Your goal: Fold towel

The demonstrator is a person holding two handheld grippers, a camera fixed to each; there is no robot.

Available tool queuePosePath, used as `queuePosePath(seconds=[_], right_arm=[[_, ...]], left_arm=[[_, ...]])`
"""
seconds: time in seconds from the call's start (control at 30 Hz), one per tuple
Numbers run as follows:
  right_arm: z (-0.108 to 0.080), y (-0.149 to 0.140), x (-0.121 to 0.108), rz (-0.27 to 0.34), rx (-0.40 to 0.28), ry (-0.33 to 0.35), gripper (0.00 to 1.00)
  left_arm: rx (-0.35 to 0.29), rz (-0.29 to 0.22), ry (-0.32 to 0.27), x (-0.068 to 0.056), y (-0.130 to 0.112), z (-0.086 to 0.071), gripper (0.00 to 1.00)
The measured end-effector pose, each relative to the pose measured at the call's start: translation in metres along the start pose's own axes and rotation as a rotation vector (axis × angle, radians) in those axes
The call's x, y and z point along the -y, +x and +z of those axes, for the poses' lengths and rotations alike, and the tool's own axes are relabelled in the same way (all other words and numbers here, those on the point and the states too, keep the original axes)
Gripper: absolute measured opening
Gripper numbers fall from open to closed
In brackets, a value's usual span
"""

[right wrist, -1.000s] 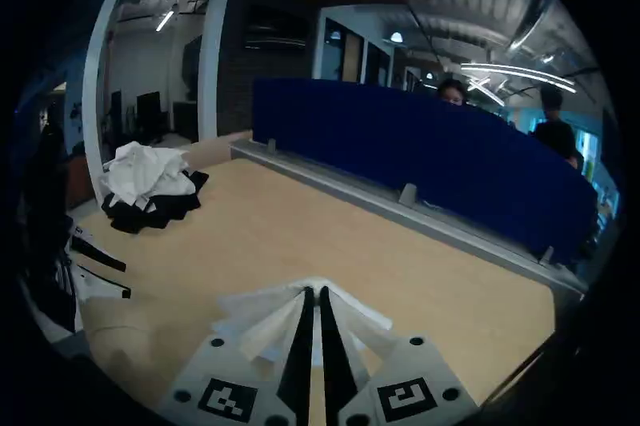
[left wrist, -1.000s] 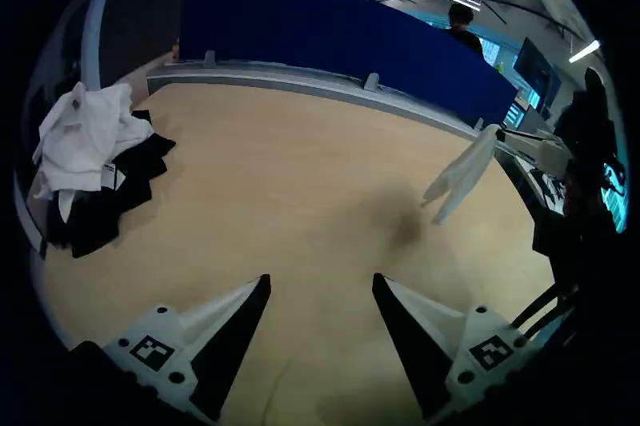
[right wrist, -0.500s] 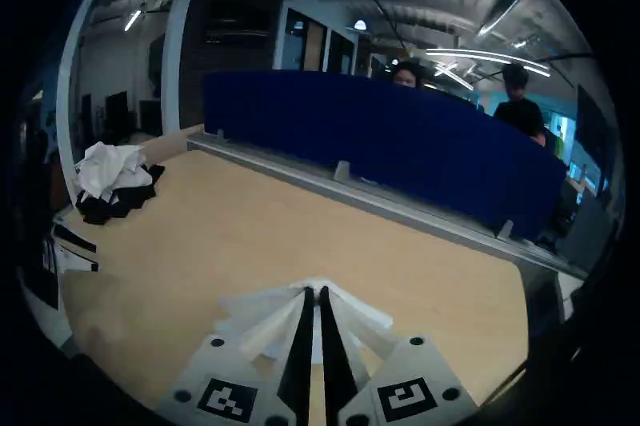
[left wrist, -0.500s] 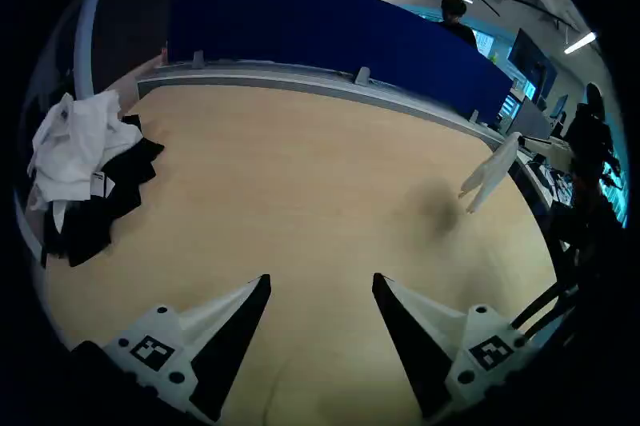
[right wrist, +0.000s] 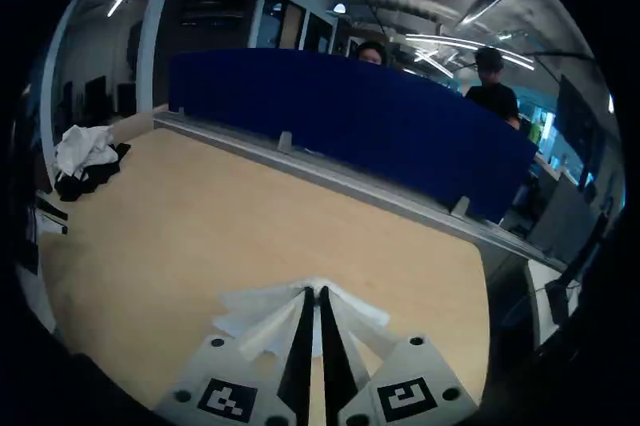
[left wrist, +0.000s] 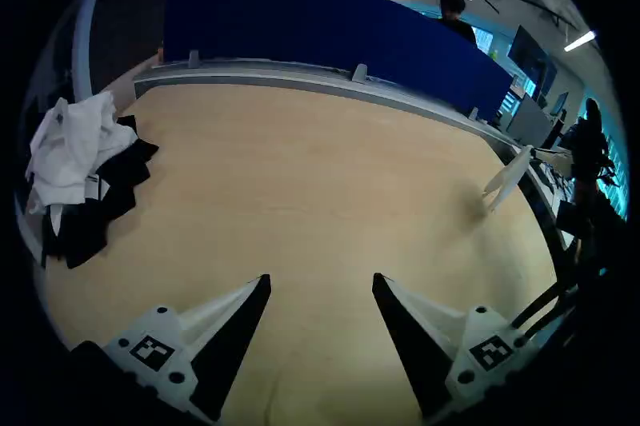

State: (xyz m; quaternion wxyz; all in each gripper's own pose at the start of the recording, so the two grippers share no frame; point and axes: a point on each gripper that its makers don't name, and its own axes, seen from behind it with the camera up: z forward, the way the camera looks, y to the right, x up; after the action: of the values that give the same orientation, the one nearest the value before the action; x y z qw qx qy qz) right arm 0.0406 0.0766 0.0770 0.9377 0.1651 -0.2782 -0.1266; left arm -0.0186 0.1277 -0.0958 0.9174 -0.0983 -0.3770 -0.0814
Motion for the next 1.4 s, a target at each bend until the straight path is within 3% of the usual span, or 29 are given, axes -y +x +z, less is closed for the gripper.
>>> queuePosePath(seconds=[0.27, 0.77, 1.4], right_arm=[[0.001, -0.008, -0.029, 0.014, 0.008, -0.026, 0.05], [-0.003, -0.033, -0.036, 0.041, 0.037, -0.037, 0.05], [-0.025, -0.136, -0.061, 0.148, 0.18, -0.134, 0.05]], left_arm=[[0.003, 0.011, -0.001, -0.006, 0.001, 0.004, 0.94], [0.006, 0.023, -0.006, -0.016, 0.003, 0.004, 0.94], [0.006, 0.031, -0.008, -0.018, 0.002, 0.003, 0.94]])
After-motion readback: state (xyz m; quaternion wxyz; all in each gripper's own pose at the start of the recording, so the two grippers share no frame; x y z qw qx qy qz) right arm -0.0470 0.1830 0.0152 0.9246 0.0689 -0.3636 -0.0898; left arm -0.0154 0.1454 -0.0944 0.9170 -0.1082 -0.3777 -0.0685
